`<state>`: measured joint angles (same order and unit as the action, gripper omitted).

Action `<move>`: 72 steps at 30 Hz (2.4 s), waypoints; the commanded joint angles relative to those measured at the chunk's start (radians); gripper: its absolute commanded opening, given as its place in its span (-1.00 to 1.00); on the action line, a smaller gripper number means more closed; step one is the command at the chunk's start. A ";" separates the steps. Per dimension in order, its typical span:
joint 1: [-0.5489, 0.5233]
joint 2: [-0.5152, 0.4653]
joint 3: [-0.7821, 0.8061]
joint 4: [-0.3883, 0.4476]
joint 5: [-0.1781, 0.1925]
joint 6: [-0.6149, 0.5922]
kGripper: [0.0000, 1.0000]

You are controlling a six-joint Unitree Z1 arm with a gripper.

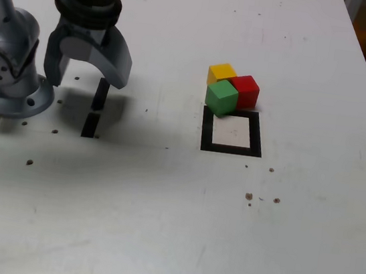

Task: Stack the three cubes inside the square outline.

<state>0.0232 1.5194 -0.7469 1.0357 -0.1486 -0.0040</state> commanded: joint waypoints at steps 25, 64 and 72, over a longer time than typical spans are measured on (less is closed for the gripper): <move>0.063 -0.005 -0.213 0.195 0.120 0.052 1.00; 0.036 0.470 -0.975 0.249 0.350 0.944 0.99; 0.053 0.501 -0.932 0.141 0.251 1.024 0.99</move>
<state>0.0743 2.0059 -1.6908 1.1989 0.1219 1.0081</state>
